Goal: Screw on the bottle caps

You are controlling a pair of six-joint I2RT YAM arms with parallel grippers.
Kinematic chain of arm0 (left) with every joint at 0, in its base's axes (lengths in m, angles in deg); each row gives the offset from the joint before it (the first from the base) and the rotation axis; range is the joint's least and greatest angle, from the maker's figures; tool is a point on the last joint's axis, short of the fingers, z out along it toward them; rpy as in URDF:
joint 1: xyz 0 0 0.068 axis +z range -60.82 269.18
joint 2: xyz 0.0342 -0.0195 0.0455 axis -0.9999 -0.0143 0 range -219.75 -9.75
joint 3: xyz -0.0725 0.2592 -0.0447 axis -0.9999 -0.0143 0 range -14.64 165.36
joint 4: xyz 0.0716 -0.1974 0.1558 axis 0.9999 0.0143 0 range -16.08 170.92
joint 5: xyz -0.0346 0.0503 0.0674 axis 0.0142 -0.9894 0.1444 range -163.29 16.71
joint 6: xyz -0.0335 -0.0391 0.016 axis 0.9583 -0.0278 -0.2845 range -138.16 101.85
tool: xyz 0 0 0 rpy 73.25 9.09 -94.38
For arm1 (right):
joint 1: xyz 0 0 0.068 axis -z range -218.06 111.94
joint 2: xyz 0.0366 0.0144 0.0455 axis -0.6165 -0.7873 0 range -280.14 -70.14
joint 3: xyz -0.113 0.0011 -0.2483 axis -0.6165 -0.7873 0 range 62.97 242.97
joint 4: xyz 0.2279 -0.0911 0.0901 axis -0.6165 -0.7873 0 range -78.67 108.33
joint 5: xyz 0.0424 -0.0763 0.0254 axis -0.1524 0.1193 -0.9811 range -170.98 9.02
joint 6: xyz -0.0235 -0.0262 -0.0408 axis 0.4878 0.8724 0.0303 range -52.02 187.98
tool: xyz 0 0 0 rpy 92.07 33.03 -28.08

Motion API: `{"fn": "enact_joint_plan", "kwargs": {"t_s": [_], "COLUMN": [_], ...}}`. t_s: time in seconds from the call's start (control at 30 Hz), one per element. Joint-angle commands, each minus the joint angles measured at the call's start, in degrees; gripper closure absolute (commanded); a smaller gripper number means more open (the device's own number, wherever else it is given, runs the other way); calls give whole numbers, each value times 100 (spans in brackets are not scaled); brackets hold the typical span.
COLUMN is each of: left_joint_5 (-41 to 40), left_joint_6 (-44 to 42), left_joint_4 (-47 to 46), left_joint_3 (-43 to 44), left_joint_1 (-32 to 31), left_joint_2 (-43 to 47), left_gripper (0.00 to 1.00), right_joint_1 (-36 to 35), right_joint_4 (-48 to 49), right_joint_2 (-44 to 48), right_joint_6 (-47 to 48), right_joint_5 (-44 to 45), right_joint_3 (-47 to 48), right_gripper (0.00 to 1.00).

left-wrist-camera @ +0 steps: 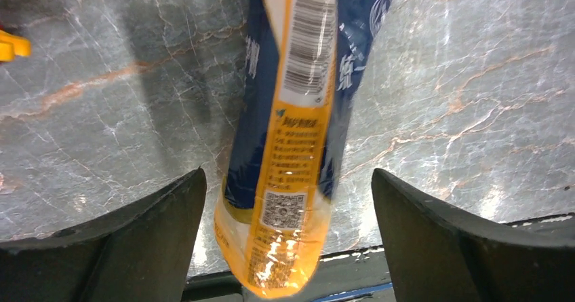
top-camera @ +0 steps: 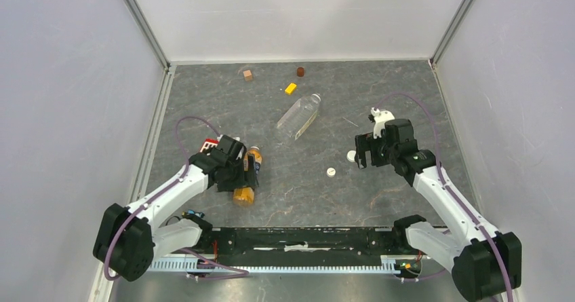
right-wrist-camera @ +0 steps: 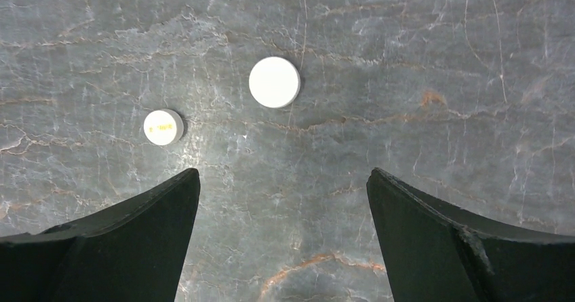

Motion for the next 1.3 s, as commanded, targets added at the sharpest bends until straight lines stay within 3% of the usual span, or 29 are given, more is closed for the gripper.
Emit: {"fn": "enact_joint_plan", "kwargs": {"t_s": [0.0,0.1,0.33,0.53,0.93,1.13,1.27], "left_joint_5": [-277,-421,-458,-898,-1358,-1384,-1418], "left_joint_6": [-40,-282,-680,-672,-593,-569,-656], "left_joint_4": [68,351,546,537,382,356,316], "left_joint_3": [609,969,1389,1423,1627,1665,1646], "left_joint_1": [-22,-17,-33,-74,-489,-643,-684], "left_joint_2": [-97,-252,-1197,-1744,-2706,-2765,-2346], "left_gripper": [0,0,0,0,9,25,45], "right_joint_1": [-24,-25,-29,-98,-952,-1629,-2031], "right_joint_4": [-245,-226,-437,-624,-901,-914,-991], "right_joint_2": [-81,-57,-178,-358,-900,-1434,-1955], "right_joint_6": [-206,-532,13,-86,-474,-718,-848], "right_joint_5": [226,329,171,173,1064,1356,1455], "right_joint_3": [429,483,512,545,856,1201,1523], "right_gripper": [2,2,2,4,9,10,13]}}
